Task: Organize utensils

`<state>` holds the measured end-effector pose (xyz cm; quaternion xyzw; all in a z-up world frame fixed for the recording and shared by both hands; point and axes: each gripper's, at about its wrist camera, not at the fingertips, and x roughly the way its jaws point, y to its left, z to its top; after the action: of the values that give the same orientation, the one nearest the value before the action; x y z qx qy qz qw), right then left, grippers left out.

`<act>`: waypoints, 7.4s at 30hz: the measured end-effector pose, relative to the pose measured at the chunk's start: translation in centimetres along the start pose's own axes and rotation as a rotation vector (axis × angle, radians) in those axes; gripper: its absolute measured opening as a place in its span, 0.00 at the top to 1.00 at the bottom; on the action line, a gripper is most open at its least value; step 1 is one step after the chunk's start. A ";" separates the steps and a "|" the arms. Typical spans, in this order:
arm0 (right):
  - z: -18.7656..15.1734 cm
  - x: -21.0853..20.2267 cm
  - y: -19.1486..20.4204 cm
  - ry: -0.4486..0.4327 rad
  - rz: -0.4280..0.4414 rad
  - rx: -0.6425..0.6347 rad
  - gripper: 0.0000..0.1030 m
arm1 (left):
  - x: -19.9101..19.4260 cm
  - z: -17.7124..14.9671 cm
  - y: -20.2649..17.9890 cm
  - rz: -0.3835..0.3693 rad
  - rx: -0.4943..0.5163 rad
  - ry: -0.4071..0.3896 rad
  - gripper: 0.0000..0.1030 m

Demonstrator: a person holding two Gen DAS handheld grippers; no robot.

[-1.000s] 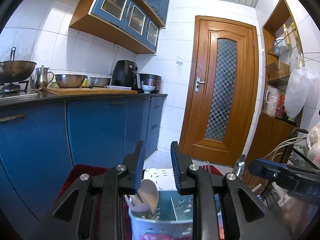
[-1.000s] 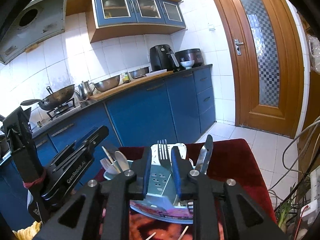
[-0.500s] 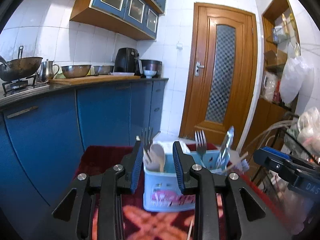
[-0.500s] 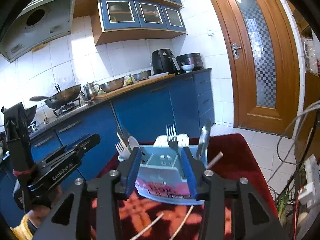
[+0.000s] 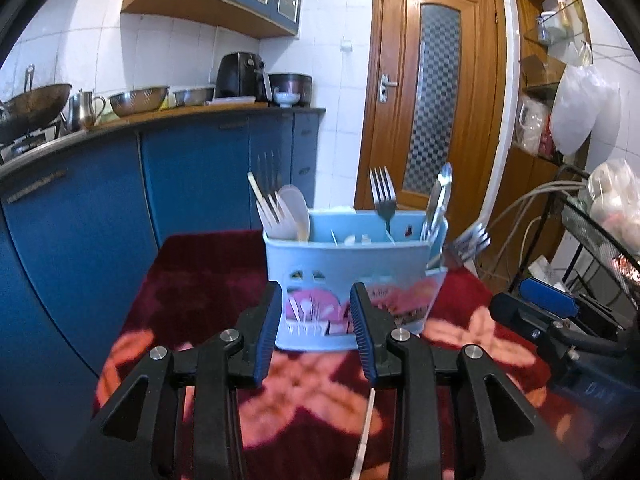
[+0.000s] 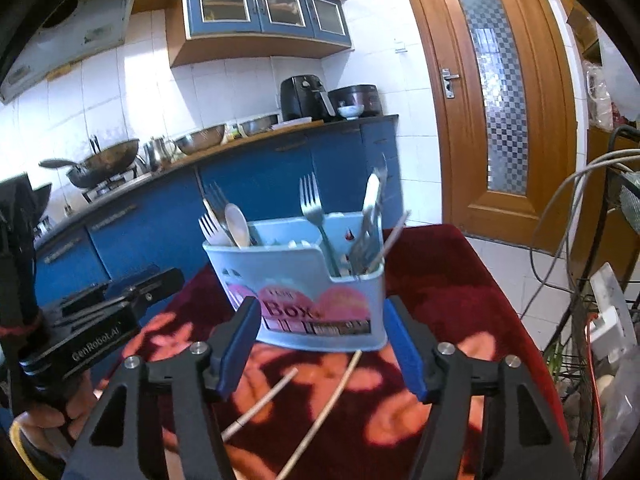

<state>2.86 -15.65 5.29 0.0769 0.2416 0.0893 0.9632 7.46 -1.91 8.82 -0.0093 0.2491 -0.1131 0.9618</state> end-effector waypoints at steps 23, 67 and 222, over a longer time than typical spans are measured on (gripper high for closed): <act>-3.8 2.4 -3.1 0.116 -0.029 0.098 0.36 | 7.0 -6.2 -2.0 -0.066 0.053 0.314 0.65; -5.5 8.2 -1.8 0.365 -0.007 0.122 0.36 | 6.6 -5.4 3.6 0.036 -0.132 0.243 0.98; -2.5 4.8 -1.1 0.025 -0.078 0.026 0.13 | 4.8 -2.3 0.2 0.128 -0.009 -0.019 0.40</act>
<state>5.98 -15.44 0.73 0.0790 0.2574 0.0495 0.9618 10.41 -2.71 4.48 0.0012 0.2404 -0.0502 0.9694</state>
